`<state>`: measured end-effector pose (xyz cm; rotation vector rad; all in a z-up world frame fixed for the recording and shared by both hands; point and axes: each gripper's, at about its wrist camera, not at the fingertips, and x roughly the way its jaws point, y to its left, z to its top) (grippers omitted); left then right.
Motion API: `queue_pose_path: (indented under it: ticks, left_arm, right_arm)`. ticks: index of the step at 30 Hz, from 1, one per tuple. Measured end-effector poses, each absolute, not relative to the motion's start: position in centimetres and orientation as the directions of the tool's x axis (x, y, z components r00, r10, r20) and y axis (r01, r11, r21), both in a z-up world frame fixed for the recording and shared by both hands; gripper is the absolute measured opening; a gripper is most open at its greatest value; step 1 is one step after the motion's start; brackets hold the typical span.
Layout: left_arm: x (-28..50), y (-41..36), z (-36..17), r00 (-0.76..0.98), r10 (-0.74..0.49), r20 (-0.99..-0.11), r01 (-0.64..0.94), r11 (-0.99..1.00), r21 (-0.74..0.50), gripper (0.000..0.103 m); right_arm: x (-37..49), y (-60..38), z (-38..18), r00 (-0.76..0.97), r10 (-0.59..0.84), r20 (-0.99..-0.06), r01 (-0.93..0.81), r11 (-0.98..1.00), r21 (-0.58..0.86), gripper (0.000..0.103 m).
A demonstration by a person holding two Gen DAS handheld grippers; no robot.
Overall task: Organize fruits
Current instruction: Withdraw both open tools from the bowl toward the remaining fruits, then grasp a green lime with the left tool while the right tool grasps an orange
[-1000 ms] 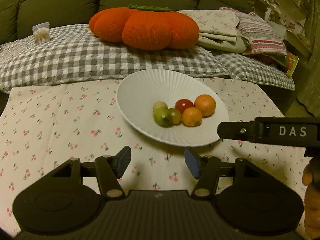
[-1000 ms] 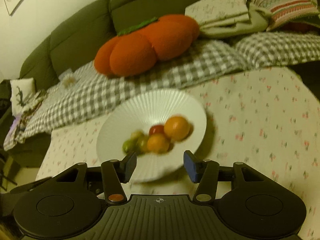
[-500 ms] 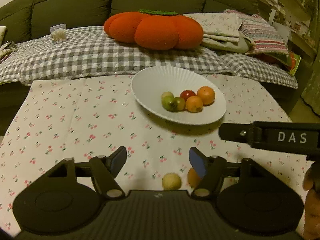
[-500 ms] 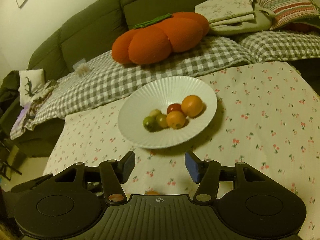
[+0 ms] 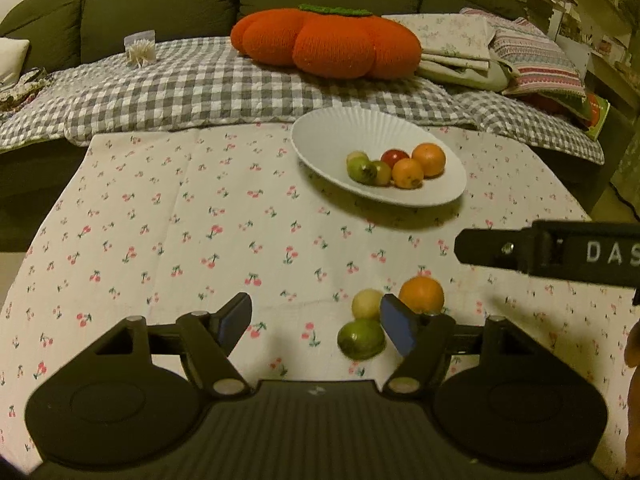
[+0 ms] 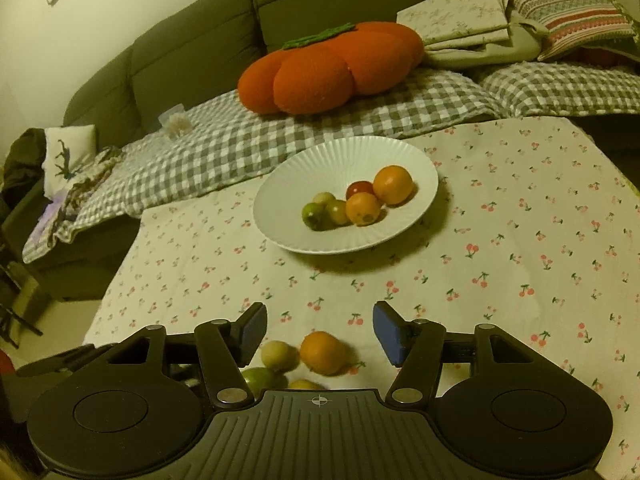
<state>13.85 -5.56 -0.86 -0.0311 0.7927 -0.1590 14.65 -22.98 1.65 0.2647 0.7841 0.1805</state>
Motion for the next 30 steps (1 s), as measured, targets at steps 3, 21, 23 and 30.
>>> queue_pose_path:
  ticks: [3,21,23,30]
  left_arm:
    - [13.7,-5.2,-1.4,0.680,-0.154,-0.717,0.130,0.988,-0.089,0.073]
    - [14.5,-7.2,-4.3,0.627,-0.197,-0.754,0.255,0.966,-0.040,0.059]
    - [14.7,-7.2,-4.5,0.623,-0.212,-0.753,0.260,0.964,-0.057,0.058]
    - [14.7,-8.0,-5.1,0.618,-0.225,-0.754,0.291,0.956,-0.046,0.041]
  right_arm:
    - [14.4,-22.8,1.4,0.690,0.260,-0.675,-0.065,0.952,0.300,0.061]
    - [16.5,-24.3,-1.8,0.610,0.314,-0.727,0.008,0.915,0.403,0.061]
    - [16.7,-24.2,-2.1,0.601,0.323,-0.732,0.006,0.913,0.408,0.060]
    - [17.3,-23.2,-2.7,0.587,0.327,-0.741,-0.016,0.919,0.393,0.060]
